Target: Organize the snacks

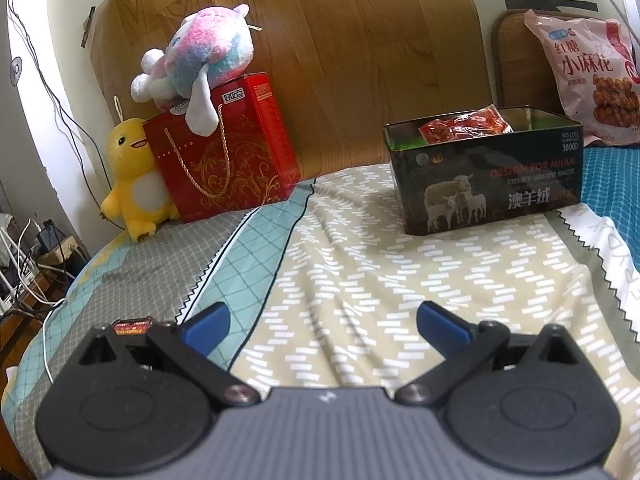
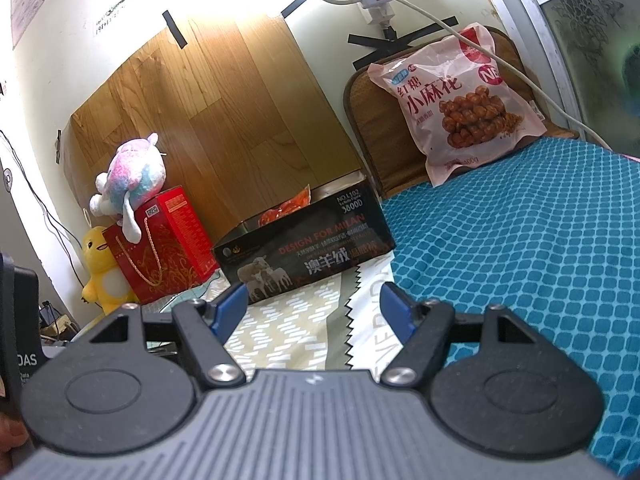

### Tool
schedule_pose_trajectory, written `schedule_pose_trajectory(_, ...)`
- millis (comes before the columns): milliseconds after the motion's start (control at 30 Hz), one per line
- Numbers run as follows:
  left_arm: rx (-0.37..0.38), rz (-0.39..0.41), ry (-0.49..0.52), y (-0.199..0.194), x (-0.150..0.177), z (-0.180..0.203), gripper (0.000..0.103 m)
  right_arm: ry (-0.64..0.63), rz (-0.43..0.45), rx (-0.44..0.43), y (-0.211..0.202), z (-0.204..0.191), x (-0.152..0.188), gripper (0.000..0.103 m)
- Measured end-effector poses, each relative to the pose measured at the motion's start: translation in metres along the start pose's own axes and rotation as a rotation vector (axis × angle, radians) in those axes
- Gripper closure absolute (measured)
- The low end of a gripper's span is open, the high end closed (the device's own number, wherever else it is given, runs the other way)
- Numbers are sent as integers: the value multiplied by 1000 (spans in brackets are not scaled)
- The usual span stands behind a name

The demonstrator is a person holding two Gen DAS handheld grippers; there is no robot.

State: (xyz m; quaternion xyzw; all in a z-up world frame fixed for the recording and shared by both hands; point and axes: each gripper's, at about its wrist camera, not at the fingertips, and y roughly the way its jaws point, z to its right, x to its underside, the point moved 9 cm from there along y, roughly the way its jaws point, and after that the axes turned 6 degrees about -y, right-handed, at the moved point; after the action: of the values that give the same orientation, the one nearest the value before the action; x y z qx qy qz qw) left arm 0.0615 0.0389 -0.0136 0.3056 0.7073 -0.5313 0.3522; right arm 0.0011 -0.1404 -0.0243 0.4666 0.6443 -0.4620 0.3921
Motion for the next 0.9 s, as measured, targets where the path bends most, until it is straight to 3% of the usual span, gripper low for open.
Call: schedule_pose_trajectory(900,49,-38,31,1,7,10,0,1,0,0,0,1,0,28)
